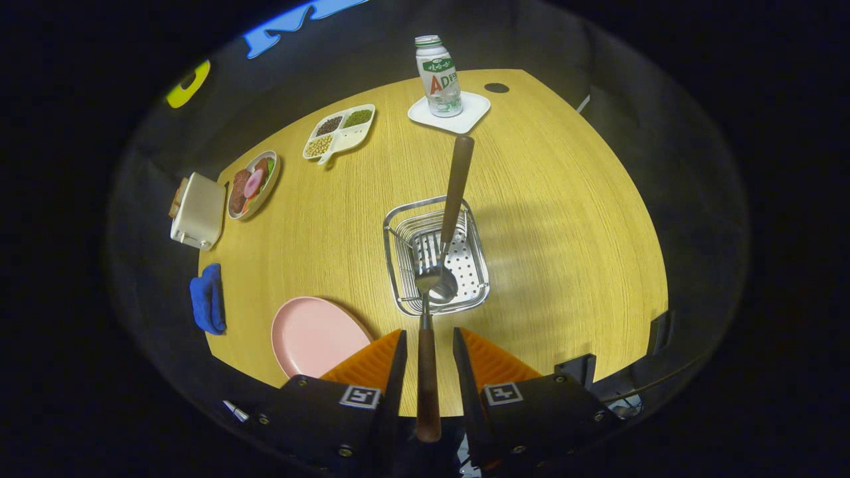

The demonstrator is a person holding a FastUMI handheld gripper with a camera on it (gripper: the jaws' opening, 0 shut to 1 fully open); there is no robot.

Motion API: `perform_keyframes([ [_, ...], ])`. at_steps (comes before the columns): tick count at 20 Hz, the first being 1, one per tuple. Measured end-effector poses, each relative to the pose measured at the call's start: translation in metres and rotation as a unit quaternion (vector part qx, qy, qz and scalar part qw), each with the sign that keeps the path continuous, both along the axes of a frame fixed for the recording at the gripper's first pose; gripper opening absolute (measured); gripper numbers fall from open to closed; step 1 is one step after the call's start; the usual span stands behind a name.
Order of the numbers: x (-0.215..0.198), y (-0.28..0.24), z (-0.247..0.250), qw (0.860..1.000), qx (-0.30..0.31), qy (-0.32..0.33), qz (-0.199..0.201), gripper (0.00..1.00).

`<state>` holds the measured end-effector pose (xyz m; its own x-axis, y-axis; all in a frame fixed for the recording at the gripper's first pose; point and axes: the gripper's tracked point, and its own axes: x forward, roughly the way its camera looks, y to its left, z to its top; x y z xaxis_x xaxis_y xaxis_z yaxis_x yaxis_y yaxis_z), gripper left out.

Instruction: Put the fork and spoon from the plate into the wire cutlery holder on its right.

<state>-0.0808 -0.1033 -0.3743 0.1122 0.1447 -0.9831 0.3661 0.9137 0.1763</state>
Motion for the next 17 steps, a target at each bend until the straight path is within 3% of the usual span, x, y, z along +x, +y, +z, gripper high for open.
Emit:
perform_keyframes([
  [2,0.0,-0.001,0.006,1.0,-0.001,-0.004,-0.005,0.6],
  [4,0.005,-0.003,0.01,1.0,0.002,-0.013,-0.011,0.6],
  [6,0.008,-0.006,0.014,1.0,0.0,-0.019,-0.015,0.71],
  [17,0.001,-0.008,0.037,0.999,0.01,-0.037,-0.029,0.72],
])
